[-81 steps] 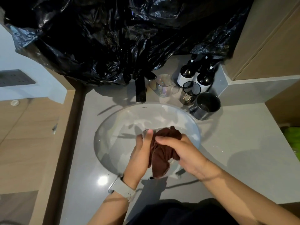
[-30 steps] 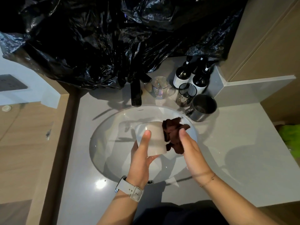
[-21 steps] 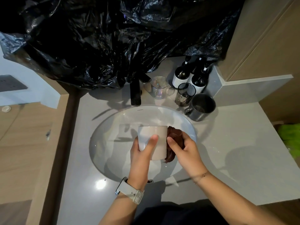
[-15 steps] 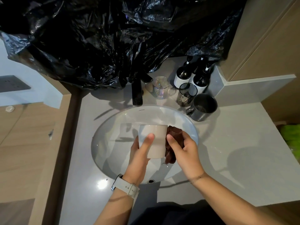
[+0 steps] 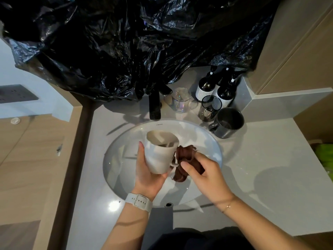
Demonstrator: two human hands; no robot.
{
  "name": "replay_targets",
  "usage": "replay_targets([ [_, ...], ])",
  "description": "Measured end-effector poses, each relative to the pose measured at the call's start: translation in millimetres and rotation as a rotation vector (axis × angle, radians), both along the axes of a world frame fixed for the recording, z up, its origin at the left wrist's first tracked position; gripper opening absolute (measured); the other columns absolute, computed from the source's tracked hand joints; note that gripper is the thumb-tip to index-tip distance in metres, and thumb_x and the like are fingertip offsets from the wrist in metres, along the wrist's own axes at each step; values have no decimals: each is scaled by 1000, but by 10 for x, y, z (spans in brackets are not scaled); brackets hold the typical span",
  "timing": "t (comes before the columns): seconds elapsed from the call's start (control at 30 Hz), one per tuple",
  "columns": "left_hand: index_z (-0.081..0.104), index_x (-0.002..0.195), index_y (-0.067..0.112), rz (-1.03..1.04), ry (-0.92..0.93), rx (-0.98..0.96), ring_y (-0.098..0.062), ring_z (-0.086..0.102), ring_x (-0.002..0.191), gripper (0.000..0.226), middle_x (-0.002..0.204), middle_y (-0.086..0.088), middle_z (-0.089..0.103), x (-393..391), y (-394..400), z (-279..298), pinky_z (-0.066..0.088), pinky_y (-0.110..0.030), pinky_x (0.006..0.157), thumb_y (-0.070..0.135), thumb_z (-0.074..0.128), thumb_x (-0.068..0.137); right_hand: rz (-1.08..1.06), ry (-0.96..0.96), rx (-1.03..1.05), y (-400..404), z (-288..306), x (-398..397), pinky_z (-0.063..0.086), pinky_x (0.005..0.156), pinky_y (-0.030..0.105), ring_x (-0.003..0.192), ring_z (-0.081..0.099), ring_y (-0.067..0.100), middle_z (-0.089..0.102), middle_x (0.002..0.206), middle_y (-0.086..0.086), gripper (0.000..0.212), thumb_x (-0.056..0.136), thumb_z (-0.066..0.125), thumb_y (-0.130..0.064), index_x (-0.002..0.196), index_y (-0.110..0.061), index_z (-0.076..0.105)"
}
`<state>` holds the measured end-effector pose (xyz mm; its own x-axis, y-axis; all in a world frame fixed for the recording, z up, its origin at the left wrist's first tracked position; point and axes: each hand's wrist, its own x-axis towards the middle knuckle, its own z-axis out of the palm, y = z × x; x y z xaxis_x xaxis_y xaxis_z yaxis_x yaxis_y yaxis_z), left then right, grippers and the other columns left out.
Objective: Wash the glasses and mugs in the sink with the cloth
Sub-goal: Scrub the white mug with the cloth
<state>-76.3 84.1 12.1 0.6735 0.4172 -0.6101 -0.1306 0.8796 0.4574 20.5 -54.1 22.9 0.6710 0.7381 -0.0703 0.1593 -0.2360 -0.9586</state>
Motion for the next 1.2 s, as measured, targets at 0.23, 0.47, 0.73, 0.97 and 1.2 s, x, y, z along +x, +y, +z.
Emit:
replay_targets([
  [0.23,76,104,9,-118,57,-10,-33,67,83,68,106,-19,70,-112,202,53,50,-39,69,66,39,92,78,177,136,155,424,444,42,91,12,100,60,0,66,106,-6,21,83,70,-28,104,-24,67],
  [0.47,79,103,20,-214,111,190,-29,69,96,51,112,-14,72,-6,41,128,46,-47,92,55,45,88,327,-248,-230,471,363,514,39,78,17,89,55,13,60,95,-6,29,87,66,-41,110,-24,64],
  [0.73,77,94,17,-86,224,411,-32,68,90,38,98,-17,72,-10,3,100,52,-48,82,44,51,95,190,32,-598,405,249,371,49,49,27,38,56,19,62,64,-1,29,88,63,-44,76,-19,56],
  [0.97,80,84,21,-323,231,183,-29,65,72,52,86,-12,71,-32,4,97,49,-35,64,58,45,84,507,-699,-459,556,407,473,44,76,35,95,59,26,65,102,2,31,90,57,-45,105,-18,54],
  [1.2,76,106,18,-177,270,307,-36,67,96,46,109,-18,72,-34,59,110,52,-48,83,51,46,95,301,-372,-604,598,241,461,39,60,25,79,62,20,65,83,4,34,90,58,-48,81,-16,53],
])
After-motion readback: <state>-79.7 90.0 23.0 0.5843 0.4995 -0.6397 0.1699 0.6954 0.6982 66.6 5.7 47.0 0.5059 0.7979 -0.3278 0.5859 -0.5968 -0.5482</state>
